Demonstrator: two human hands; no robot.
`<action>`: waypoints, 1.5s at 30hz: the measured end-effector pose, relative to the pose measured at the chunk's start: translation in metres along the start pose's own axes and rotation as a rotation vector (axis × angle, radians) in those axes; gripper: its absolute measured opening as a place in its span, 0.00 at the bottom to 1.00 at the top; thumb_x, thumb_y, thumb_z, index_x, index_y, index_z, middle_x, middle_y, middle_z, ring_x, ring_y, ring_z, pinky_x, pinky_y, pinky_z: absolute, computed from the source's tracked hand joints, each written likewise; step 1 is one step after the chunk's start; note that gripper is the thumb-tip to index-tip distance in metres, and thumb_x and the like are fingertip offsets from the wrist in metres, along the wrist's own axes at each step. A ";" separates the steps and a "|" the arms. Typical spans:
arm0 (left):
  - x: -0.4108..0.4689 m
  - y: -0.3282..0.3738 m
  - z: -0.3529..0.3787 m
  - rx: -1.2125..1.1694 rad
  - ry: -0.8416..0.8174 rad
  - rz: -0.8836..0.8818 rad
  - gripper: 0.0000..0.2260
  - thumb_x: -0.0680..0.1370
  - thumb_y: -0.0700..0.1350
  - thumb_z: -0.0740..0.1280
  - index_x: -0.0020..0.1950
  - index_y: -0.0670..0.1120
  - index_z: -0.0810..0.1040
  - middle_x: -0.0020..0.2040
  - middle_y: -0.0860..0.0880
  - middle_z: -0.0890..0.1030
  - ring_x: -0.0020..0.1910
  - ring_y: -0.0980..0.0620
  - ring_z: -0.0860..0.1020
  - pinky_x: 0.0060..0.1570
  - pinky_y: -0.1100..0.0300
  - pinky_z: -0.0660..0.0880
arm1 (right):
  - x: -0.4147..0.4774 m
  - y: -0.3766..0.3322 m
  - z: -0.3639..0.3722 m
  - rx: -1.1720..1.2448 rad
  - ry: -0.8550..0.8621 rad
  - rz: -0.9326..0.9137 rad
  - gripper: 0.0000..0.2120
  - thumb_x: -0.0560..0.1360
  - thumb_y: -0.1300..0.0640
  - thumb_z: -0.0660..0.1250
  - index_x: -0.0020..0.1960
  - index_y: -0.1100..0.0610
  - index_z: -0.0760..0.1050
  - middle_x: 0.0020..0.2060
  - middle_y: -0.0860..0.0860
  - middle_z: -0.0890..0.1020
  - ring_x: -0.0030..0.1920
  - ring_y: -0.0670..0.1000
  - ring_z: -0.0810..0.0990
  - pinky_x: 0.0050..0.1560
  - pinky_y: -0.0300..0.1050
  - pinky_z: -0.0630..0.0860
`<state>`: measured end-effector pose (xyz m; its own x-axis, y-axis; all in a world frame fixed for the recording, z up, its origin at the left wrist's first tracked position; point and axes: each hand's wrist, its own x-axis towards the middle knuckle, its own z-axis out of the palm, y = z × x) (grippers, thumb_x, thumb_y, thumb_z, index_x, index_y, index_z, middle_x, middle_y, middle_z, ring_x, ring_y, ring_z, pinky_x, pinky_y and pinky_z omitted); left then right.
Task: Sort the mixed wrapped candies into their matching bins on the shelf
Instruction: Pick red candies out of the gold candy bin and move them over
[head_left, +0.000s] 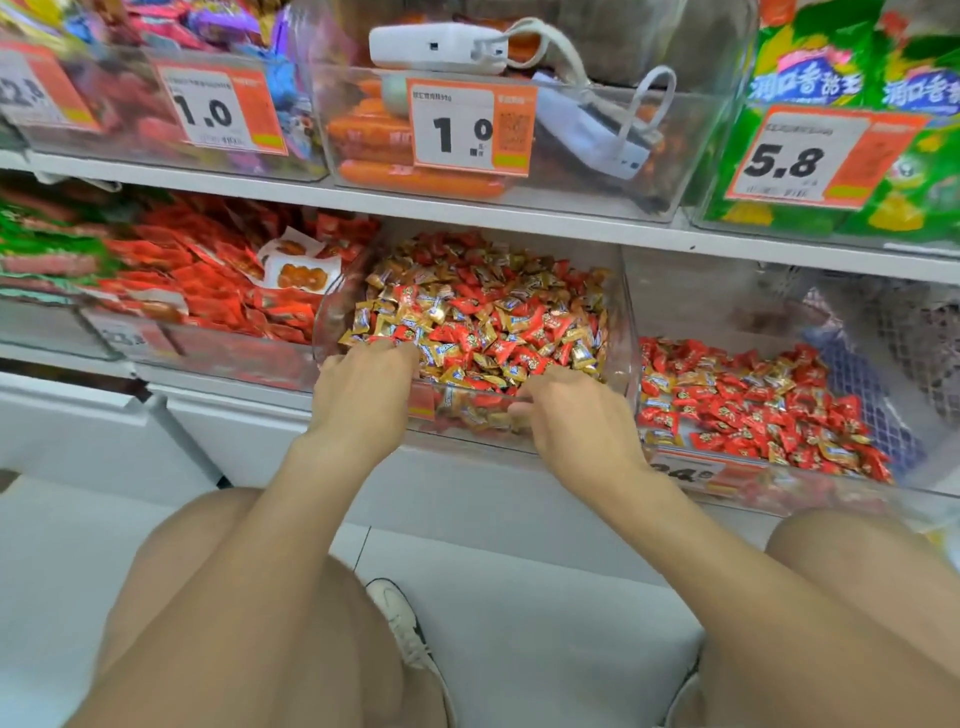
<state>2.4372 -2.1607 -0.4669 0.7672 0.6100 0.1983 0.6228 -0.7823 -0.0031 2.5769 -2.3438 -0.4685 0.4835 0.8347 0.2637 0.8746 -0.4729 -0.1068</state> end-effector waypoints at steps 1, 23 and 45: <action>-0.006 0.003 -0.004 0.014 -0.028 -0.007 0.12 0.76 0.38 0.70 0.57 0.50 0.77 0.54 0.49 0.79 0.55 0.42 0.79 0.46 0.52 0.65 | -0.005 -0.001 0.001 -0.014 -0.010 -0.026 0.14 0.85 0.46 0.64 0.52 0.54 0.81 0.49 0.51 0.81 0.51 0.58 0.82 0.38 0.48 0.69; -0.005 0.181 -0.019 -0.623 0.029 0.206 0.16 0.74 0.53 0.74 0.49 0.57 0.67 0.35 0.55 0.78 0.35 0.54 0.78 0.36 0.46 0.79 | -0.011 0.194 -0.045 0.242 -0.415 0.085 0.14 0.72 0.68 0.68 0.50 0.52 0.86 0.38 0.45 0.88 0.41 0.39 0.85 0.51 0.42 0.82; -0.027 0.185 0.012 -0.207 0.262 0.802 0.20 0.71 0.51 0.78 0.60 0.51 0.80 0.56 0.53 0.79 0.56 0.45 0.75 0.55 0.49 0.69 | -0.081 0.182 -0.073 1.131 -0.011 0.262 0.15 0.82 0.64 0.70 0.62 0.48 0.83 0.42 0.59 0.85 0.44 0.51 0.81 0.50 0.48 0.78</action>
<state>2.5336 -2.3198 -0.4845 0.8870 -0.1636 0.4317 -0.1503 -0.9865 -0.0652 2.6945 -2.5180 -0.4394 0.6498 0.7536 0.0993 0.2778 -0.1139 -0.9539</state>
